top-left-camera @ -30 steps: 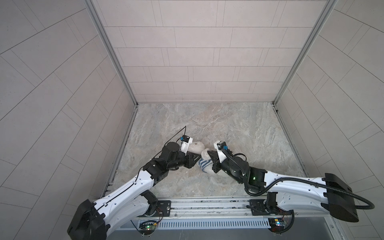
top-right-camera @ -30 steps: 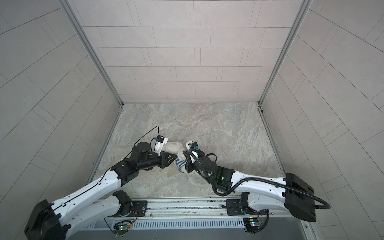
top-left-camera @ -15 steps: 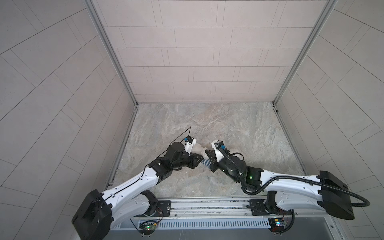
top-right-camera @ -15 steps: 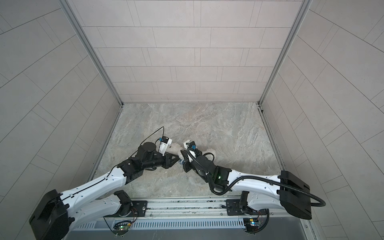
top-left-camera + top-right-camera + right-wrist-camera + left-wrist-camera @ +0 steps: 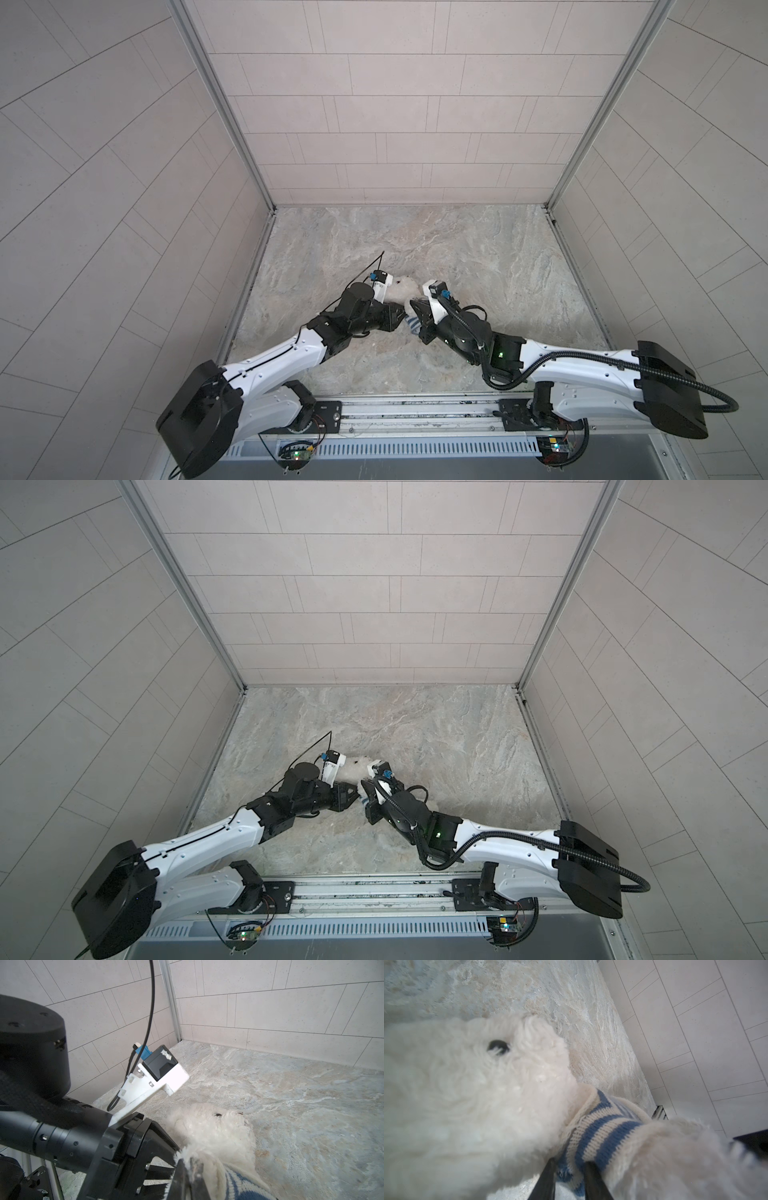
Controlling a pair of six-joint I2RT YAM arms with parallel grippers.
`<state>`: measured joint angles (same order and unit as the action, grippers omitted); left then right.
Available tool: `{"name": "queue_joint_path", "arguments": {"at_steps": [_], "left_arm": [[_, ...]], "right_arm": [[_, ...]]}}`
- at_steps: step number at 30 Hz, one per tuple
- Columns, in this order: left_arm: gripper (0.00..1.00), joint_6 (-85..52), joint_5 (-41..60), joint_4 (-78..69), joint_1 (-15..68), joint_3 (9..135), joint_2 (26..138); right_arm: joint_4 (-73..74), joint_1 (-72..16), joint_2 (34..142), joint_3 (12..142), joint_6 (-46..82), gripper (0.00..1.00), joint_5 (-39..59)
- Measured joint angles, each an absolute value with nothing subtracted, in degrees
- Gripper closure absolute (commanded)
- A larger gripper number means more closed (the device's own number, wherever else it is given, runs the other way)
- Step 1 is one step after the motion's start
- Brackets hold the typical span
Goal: Dress the teddy bear
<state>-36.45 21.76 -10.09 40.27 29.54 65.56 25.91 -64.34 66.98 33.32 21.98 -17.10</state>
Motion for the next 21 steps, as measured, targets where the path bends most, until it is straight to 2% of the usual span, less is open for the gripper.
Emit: {"name": "queue_joint_path", "arguments": {"at_steps": [17,21], "left_arm": [[0.80,-36.45,20.32,-11.25,39.88,28.53,65.67],[0.81,-36.88,20.40,-12.16,39.59,27.44,65.60]], "right_arm": [[25.82,-64.07,63.79,32.32,23.22,1.00,-20.21],[26.15,-64.05,65.14,32.27,23.92,0.97,-21.58]]}}
